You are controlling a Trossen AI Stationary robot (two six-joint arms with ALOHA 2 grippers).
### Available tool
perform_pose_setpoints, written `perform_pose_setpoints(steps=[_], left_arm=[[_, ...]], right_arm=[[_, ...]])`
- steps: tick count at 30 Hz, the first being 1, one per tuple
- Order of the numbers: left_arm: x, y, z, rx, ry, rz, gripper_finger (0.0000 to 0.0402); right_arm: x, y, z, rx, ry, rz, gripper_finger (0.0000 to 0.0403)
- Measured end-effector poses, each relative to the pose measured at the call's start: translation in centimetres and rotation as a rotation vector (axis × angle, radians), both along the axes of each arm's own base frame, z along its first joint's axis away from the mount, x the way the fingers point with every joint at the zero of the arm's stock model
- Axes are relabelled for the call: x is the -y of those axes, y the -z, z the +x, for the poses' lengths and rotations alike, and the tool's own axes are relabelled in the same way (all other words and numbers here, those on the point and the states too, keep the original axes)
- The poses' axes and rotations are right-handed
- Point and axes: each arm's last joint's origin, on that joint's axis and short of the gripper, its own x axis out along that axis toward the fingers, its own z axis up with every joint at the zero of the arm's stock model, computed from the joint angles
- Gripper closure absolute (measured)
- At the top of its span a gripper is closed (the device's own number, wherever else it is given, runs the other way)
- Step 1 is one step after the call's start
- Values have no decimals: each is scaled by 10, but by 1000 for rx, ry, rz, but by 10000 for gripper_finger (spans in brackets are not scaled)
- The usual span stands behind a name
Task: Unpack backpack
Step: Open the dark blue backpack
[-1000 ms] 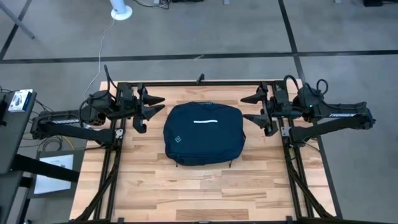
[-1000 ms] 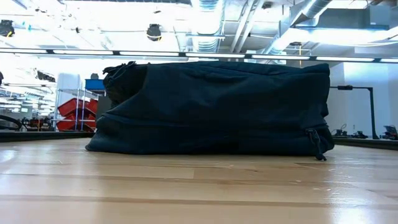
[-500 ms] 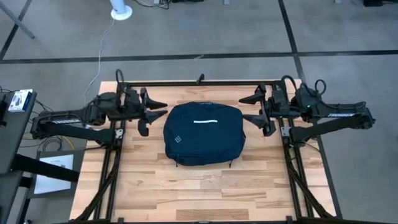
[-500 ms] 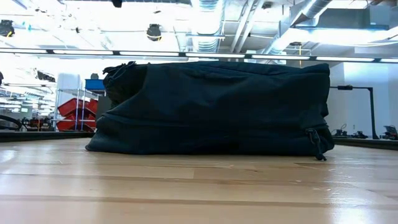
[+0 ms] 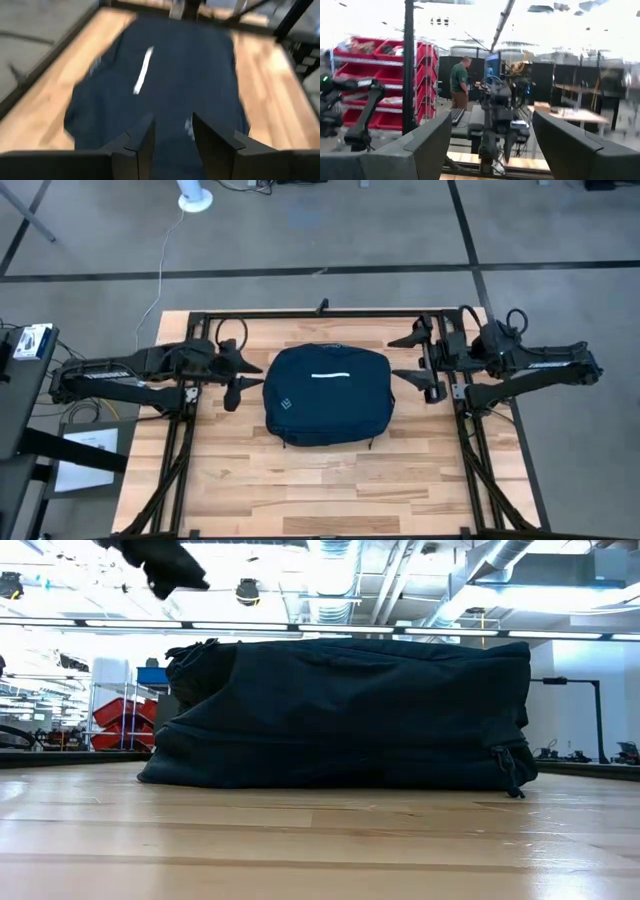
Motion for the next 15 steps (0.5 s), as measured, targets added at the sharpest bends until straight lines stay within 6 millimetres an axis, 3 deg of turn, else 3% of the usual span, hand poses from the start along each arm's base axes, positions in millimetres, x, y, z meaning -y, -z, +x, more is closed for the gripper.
perform_pose_setpoints(steps=[9,15], left_arm=[[1,17,-13,-219,0,-19,283],[2,22,-17,-289,0,-25,283]], right_arm=[[12,1,-2,-26,31,117,133],[12,11,7,-112,17,223,133]])
